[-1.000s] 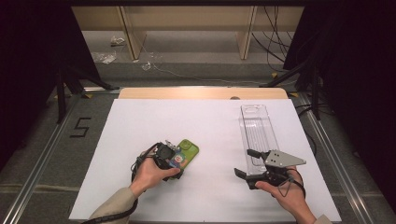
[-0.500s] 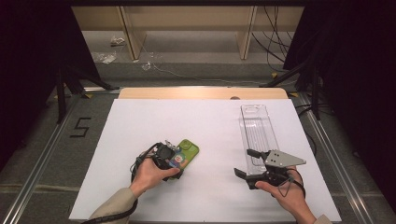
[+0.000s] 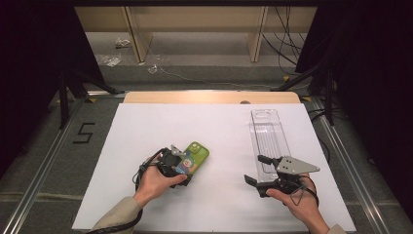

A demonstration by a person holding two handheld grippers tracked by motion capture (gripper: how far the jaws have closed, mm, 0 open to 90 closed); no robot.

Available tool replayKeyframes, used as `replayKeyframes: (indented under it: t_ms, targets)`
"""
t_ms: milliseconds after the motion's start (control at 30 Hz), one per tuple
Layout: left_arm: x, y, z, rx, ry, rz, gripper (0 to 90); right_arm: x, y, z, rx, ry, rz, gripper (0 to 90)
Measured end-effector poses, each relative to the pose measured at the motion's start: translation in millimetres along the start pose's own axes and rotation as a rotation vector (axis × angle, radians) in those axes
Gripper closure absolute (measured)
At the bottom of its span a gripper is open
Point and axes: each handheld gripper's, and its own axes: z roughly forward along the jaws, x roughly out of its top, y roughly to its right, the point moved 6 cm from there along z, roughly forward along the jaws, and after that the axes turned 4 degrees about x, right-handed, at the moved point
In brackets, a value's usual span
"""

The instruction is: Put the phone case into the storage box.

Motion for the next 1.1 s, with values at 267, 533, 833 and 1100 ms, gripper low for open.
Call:
replayKeyframes:
  t_ms: [267,533,833,1100]
  targets:
    - [6.2,2.0,-12.4,-0.001,0.104,0.006,16.5,3.6,-2.4,2.1,-0.003,0.009,0.002,15.7]
    - [9.3,2.8,-20.8,0.002,0.175,0.009,16.4,11.0,-6.1,7.2,-0.001,0.019,0.0,15.4]
    - [8.6,7.2,-28.3,0.002,0.212,0.031,16.4,24.2,-8.9,18.9,0.002,0.036,0.016,14.6]
    - [8.4,14.9,-35.9,-0.021,0.251,0.053,16.4,37.7,-9.1,35.5,0.012,0.044,0.02,13.6]
